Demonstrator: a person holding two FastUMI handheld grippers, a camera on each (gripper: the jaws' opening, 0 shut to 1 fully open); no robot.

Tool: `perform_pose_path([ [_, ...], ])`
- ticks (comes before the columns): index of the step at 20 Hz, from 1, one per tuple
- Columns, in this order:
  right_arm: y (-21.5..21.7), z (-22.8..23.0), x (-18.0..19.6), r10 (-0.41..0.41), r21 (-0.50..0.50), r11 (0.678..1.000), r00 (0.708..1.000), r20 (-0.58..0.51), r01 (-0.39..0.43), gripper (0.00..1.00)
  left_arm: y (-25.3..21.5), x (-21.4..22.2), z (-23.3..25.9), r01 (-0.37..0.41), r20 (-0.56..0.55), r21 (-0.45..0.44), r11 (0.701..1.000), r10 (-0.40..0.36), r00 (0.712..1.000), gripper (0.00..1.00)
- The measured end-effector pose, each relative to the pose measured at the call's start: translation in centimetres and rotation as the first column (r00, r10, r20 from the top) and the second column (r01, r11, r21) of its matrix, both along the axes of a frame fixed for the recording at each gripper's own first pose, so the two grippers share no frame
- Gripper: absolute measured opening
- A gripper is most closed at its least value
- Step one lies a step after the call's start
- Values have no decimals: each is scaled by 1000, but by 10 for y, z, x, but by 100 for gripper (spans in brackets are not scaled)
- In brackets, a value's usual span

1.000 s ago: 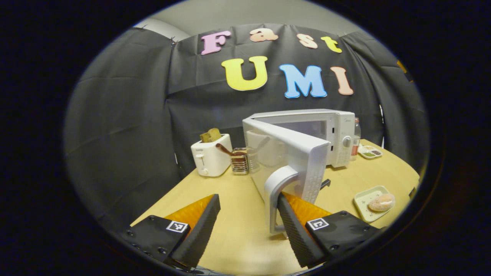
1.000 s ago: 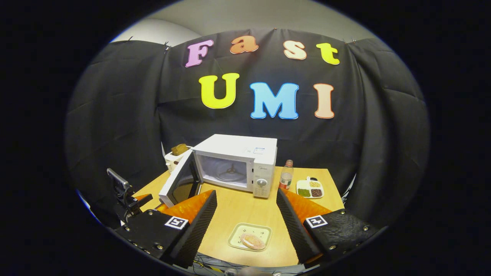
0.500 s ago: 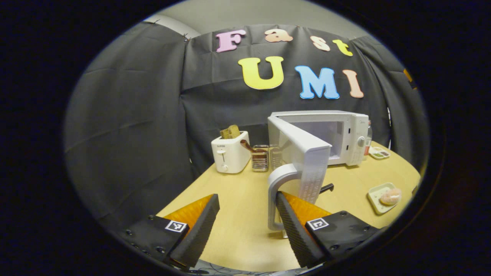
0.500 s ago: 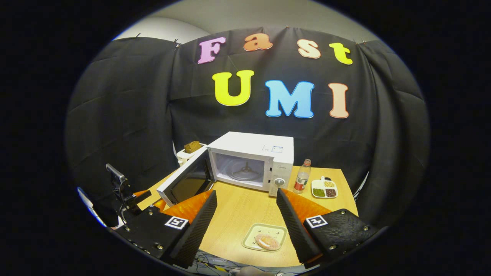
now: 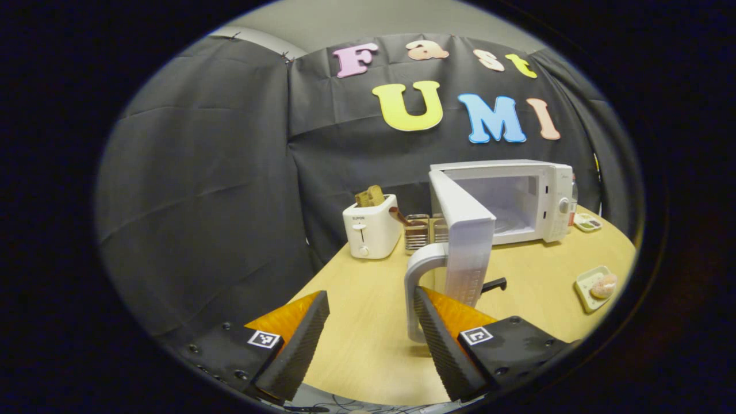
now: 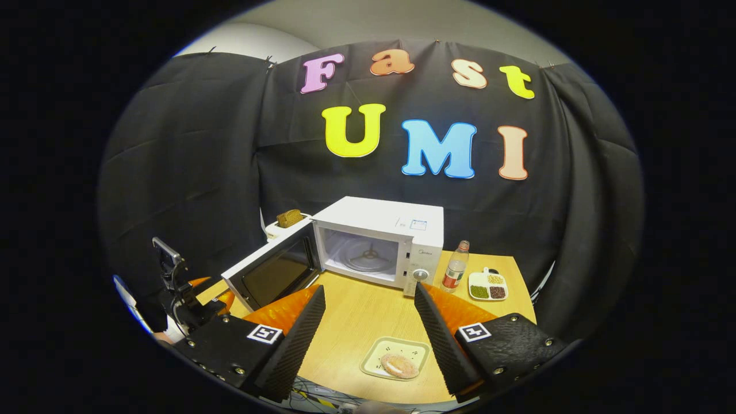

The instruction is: Open the microwave oven with the left hand, put the food in, and close the microwave oven.

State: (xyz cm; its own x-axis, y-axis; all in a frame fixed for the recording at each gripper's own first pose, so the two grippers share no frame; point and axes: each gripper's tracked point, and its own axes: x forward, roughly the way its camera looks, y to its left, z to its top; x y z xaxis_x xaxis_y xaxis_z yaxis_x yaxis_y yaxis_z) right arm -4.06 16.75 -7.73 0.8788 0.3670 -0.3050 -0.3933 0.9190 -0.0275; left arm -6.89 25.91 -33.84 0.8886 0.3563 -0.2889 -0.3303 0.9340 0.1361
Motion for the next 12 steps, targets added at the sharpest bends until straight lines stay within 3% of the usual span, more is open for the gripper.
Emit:
perform_pose_path([
  [4, -16, -11, -2, 16, -16, 1000, 1000, 10, -16, 95, -21, -12, 21, 26, 14, 25, 999, -26, 1000, 100],
  [5, -24, -20, -2, 15, -25, 1000, 1000, 0, -15, 95, -28, -16, 28, 32, 15, 24, 999, -32, 999, 95],
  [7, -39, -38, -7, 16, -55, 998, 1000, -21, -17, 95, -41, -24, 40, 44, 35, 14, 999, -44, 998, 100],
  [8, -46, -49, -10, 21, -70, 997, 999, -32, -24, 95, -50, -27, 51, 48, 41, 8, 999, -48, 998, 94],
  [12, -70, -92, -22, 72, -143, 986, 995, -63, -80, 95, -91, -29, 120, 80, 127, 28, 996, -83, 988, 100],
])
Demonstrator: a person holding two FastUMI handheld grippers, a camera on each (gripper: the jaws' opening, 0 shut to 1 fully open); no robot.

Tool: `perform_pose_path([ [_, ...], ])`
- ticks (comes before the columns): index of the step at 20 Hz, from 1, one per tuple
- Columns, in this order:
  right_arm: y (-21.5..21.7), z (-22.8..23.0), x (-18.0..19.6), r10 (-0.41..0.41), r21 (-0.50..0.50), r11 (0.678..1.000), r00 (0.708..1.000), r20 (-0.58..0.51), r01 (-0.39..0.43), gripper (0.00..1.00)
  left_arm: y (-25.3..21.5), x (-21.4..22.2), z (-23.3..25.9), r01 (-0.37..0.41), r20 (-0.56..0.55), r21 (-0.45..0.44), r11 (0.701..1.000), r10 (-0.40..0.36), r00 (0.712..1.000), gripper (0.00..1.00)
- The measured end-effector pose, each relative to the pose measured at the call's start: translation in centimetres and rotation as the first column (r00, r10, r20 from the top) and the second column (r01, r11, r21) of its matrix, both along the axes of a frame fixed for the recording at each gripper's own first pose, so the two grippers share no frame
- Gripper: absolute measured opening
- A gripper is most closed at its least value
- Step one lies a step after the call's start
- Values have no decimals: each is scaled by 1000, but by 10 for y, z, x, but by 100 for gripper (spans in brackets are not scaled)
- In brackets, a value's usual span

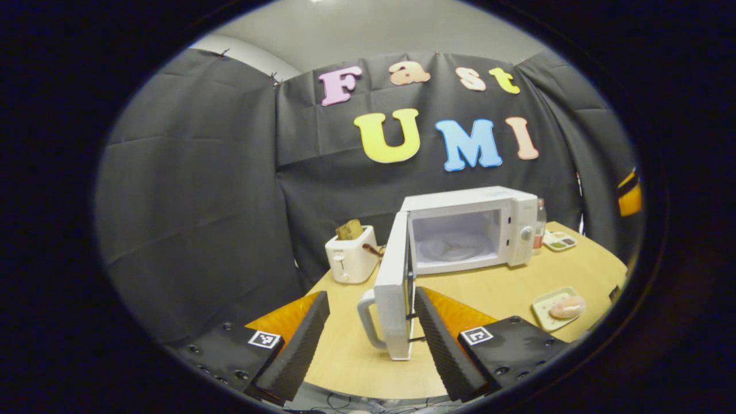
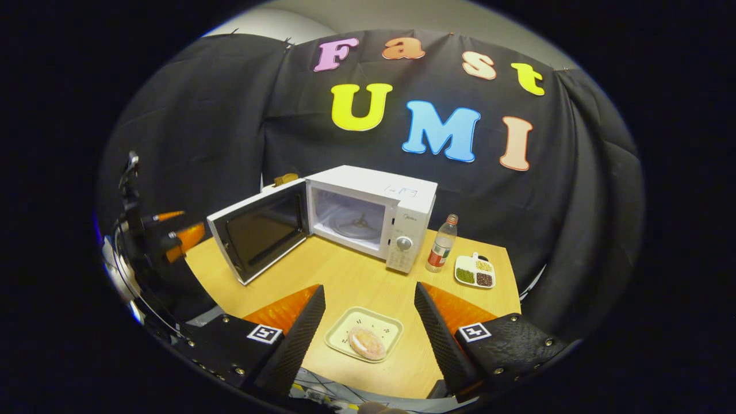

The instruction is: Open the microwave oven with the left hand, put the food in, and close the microwave oven.

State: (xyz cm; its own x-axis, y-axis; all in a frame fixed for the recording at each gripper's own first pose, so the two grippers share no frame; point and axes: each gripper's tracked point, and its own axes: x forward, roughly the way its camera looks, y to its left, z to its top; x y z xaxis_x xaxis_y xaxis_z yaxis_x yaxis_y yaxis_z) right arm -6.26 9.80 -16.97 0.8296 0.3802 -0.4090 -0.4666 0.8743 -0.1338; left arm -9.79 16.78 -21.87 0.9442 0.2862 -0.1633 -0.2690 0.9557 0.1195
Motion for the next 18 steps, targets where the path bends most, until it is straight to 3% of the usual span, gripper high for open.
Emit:
perform_pose_path([
  [7, -17, -88, -11, 113, -11, 993, 984, -138, -116, 96, -71, 2, 109, 37, 98, 34, 999, -40, 994, 100],
  [11, -17, -146, 1, 136, -69, 986, 969, -205, -153, 96, -105, 6, 130, 78, 102, 67, 995, -85, 991, 100],
  [18, -4, -224, 33, 99, -141, 979, 946, -310, -149, 96, -119, 14, 139, 94, 100, 28, 995, -96, 990, 100],
])
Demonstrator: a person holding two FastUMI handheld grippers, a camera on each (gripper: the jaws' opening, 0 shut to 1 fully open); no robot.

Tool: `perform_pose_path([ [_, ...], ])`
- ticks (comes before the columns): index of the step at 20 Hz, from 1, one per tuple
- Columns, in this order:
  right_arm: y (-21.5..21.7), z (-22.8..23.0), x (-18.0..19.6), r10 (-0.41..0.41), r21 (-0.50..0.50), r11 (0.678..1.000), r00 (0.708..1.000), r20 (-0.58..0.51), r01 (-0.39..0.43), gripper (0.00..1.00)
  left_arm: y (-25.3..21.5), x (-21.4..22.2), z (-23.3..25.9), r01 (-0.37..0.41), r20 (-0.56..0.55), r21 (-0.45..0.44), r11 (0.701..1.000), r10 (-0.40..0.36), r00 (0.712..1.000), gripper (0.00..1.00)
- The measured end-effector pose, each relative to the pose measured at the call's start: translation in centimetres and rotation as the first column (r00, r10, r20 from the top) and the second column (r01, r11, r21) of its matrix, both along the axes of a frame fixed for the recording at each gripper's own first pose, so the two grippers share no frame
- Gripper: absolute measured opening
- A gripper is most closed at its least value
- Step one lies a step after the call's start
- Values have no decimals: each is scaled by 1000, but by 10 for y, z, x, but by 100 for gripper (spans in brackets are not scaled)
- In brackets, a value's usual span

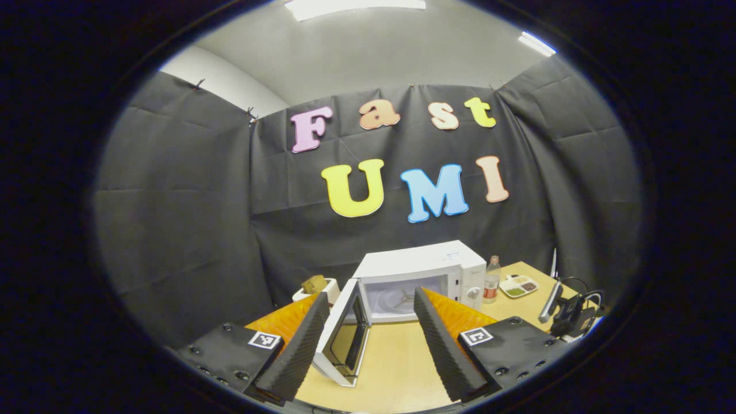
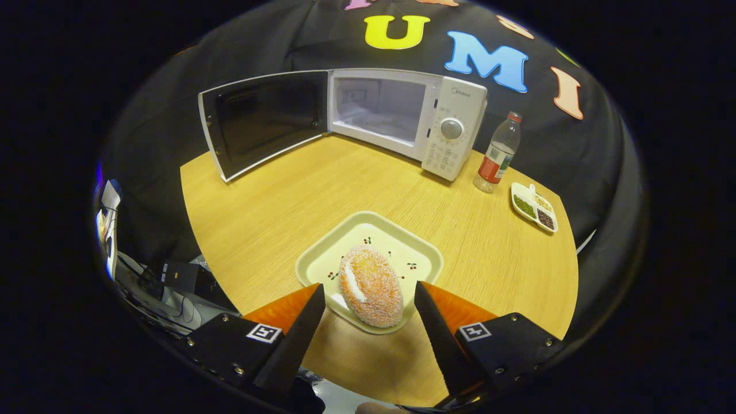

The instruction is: Open the microwave oven with the left hand, put the food in, and close the microwave oven.

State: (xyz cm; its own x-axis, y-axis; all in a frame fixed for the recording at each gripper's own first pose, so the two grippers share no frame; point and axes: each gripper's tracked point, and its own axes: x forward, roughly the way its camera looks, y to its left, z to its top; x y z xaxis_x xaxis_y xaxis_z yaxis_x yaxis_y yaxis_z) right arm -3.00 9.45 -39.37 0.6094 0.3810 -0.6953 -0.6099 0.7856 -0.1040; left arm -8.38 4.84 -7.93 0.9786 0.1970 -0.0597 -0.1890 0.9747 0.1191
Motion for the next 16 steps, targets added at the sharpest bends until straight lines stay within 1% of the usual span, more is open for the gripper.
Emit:
perform_pose_path([
  [5, 17, -19, 19, 8, -27, 1000, 1000, -15, -8, 96, 11, 5, 2, -3, -11, 5, 1000, 3, 1000, 100],
  [9, 17, -25, 26, 2, -43, 999, 999, -37, -3, 96, 20, 6, 2, 2, -15, 12, 1000, -2, 1000, 100],
  [11, 15, -27, 29, -15, -49, 999, 999, -39, 13, 95, 26, 8, 1, 2, -18, 16, 1000, -2, 1000, 100],
  [13, 14, -26, 28, -27, -43, 999, 998, -52, 25, 95, 30, 9, -2, -1, -24, 19, 1000, 1, 1000, 100],
  [14, 17, -29, 31, -18, -38, 999, 998, -64, 15, 95, 32, 11, -3, 1, -26, 15, 1000, 0, 1000, 100],
  [15, 16, -28, 31, -11, -50, 999, 997, -70, 8, 84, 32, 12, -3, 3, -26, 12, 1000, -2, 1000, 100],
  [16, 17, -27, 29, 3, -66, 998, 997, -79, -9, 80, 34, 14, -6, 4, -30, 13, 1000, -4, 1000, 100],
])
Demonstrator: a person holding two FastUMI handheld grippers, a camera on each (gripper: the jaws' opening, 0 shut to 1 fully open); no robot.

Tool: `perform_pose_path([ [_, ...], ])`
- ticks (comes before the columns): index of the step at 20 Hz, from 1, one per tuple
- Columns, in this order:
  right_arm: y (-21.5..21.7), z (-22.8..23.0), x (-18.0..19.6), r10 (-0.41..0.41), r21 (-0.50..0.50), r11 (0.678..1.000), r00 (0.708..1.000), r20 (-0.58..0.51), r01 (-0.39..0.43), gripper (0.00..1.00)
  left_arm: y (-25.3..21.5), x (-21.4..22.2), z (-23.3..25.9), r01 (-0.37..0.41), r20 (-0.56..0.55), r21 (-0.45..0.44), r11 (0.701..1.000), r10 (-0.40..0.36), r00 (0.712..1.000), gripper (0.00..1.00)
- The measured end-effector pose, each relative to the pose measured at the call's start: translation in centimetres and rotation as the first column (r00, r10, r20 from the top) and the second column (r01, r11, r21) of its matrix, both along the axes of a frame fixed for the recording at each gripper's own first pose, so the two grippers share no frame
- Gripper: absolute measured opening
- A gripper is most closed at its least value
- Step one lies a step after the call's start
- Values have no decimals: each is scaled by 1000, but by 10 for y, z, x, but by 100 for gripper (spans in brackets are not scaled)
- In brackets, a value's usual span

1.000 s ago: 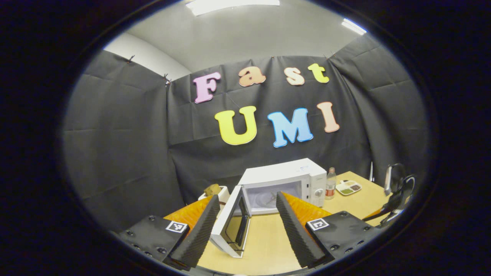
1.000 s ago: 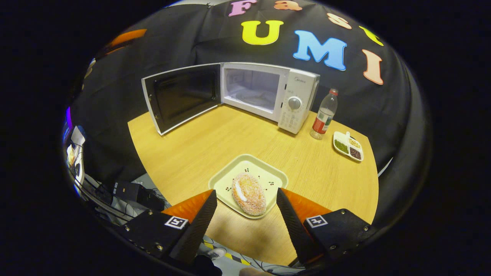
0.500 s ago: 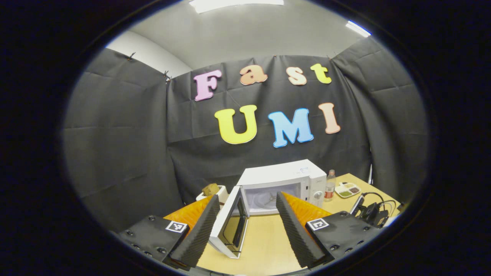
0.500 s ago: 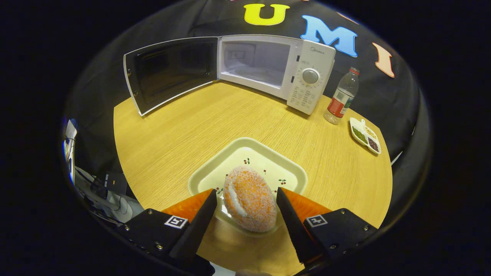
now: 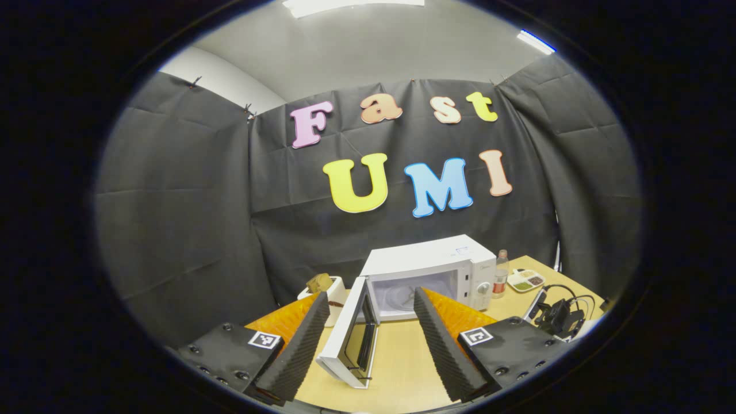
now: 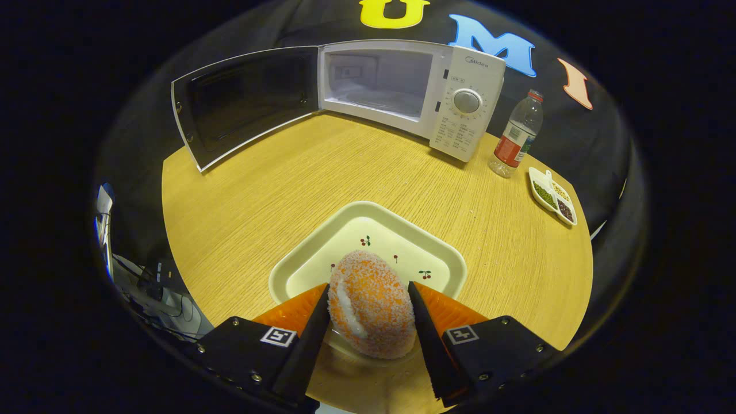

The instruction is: Open the microwave oven with the left hand, put the food in, and close the microwave oven.

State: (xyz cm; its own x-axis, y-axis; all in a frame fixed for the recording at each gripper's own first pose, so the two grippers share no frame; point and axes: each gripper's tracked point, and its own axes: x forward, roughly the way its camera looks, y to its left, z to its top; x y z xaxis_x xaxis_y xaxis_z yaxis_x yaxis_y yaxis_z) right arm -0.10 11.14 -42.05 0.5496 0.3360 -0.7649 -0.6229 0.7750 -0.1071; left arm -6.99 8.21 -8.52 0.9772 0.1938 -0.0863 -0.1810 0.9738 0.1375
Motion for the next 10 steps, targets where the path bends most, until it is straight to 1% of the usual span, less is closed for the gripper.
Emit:
perform_pose_path([
  [1, 2, 1, -1, 11, 6, 1000, 1000, -13, -11, 74, -1, 1, -2, 8, 0, 4, 1000, -8, 1000, 100],
  [2, 1, 0, -3, -3, 8, 1000, 1000, -25, 3, 74, -1, 3, -4, 9, -4, 7, 1000, -9, 1000, 100],
  [3, 1, 2, -4, -2, 17, 1000, 999, -48, 3, 64, 1, 4, -7, 11, -13, 7, 1000, -11, 1000, 97],
  [4, 2, 2, -3, -10, 21, 1000, 999, -52, 11, 65, 1, 6, -8, 11, -15, 5, 1000, -10, 1000, 100],
  [8, 1, 13, 2, -20, 32, 999, 999, -41, 21, 64, 3, 9, -9, 18, -11, -2, 1000, -18, 1000, 100],
  [10, 4, 26, 5, -28, 51, 998, 999, -38, 30, 65, 4, 11, -8, 24, -7, -6, 1000, -24, 1000, 100],
])
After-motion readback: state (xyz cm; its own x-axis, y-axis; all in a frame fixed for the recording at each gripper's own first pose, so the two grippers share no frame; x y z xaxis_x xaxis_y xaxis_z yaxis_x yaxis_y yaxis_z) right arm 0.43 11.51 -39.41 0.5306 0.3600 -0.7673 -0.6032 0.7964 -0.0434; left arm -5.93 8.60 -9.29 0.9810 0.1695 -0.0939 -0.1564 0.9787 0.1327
